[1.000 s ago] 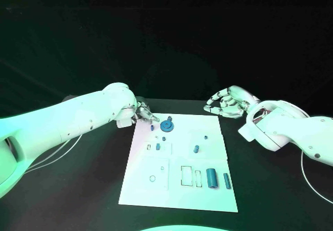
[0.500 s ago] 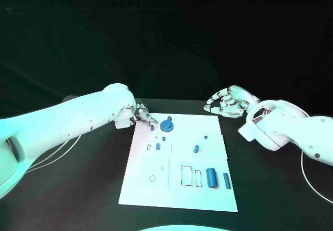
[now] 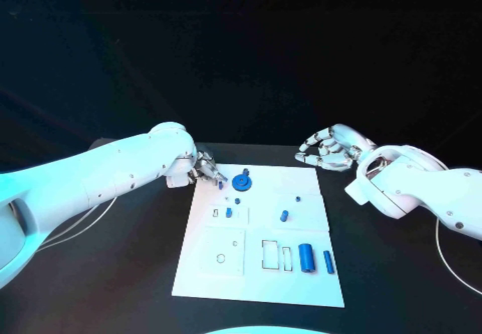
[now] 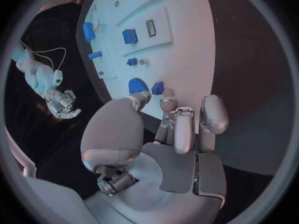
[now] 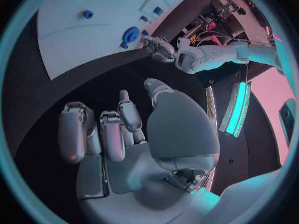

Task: Assemble the parts on the task board

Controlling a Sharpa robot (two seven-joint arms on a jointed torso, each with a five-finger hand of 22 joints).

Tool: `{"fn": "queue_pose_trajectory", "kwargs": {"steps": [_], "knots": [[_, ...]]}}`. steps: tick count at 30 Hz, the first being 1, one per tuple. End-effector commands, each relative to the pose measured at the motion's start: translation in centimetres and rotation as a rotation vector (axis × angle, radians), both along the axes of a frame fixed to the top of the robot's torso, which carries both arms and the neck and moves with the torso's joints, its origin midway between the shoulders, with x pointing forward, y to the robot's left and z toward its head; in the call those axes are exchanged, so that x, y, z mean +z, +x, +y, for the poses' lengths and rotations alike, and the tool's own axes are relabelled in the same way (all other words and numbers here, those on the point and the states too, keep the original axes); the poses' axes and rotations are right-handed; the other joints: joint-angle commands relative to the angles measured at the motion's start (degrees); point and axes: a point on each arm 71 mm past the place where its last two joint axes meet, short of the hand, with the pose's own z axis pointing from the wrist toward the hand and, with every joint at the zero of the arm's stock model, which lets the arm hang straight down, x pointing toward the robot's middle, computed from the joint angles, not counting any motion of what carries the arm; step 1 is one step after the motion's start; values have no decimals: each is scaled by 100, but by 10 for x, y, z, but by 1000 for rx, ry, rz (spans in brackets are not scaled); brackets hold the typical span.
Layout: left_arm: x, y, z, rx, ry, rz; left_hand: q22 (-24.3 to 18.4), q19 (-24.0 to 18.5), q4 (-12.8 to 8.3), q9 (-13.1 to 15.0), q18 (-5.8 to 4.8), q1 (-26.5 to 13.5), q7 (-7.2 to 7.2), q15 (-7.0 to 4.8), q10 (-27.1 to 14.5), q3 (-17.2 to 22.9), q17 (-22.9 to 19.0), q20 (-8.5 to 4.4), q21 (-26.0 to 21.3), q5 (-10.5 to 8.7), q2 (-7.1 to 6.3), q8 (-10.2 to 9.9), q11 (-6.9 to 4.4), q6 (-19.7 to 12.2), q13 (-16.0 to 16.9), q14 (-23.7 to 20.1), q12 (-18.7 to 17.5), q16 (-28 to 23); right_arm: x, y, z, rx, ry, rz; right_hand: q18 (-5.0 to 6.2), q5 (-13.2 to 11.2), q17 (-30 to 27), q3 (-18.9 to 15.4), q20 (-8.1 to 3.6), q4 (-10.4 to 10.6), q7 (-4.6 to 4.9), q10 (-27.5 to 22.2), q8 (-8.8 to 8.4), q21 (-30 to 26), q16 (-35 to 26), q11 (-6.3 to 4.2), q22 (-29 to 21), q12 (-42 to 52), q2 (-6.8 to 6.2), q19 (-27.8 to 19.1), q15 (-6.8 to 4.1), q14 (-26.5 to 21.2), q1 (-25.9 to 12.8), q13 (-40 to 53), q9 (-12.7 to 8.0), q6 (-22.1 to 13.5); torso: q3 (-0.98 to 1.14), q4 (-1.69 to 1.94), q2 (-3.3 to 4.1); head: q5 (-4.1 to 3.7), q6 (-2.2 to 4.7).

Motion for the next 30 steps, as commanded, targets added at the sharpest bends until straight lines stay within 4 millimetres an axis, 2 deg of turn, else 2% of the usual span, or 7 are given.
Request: {"fn": "queue_pose_trajectory", "kwargs": {"steps": [1,18,23,26,30], "knots": [[-1,-1,-2,-6,-14,22,18,35,-12,-12,54,115,-12,14,17,-26,553,4,40,14,20,-21,-28,66,27,352,43,36,0,-1,1,17,-7,-6,107,22,1069,-34,-2,5,4,-36,28,-16,-14,-1,1031,6,27,-31,-4,476,-9,5,-7,-32,1,-1,4,-2,-2],[-4,-2,-4,5,-39,36,38,43,-47,-37,51,360,-39,-8,25,19,562,-11,49,11,104,-18,-54,107,16,355,48,43,0,0,1,17,-8,-3,110,27,1066,-34,-2,6,3,-36,31,-29,-16,-2,1027,6,33,-37,-4,476,-4,5,-7,-30,4,-4,5,20,-22],[-4,-2,-4,11,-70,43,62,49,-180,-31,48,744,-88,-46,40,157,577,-32,59,-28,227,31,-98,155,13,359,49,52,0,0,2,17,-9,-3,108,35,1070,-32,-2,6,3,-30,35,-20,-13,-2,1031,14,44,-32,-4,477,3,12,-6,-29,2,-3,5,13,-30],[-4,-2,-3,20,-96,52,104,70,-402,35,40,1115,-145,-89,83,384,601,-60,79,-95,336,147,-148,190,39,367,61,64,0,0,2,18,-9,-2,108,42,1069,-29,-2,6,2,-29,37,-20,-14,-3,1031,15,51,-32,-4,476,8,12,-6,-28,3,-3,5,12,-32],[-4,-4,-1,37,-131,71,151,93,-618,153,31,1331,-166,-108,139,738,614,-84,103,-223,360,285,-172,152,51,375,60,71,0,0,1,18,-10,-2,107,52,1072,-26,-3,5,2,-28,39,-18,-12,-3,1033,18,59,-31,-5,477,15,14,-6,-27,2,-2,6,13,-38]]}}
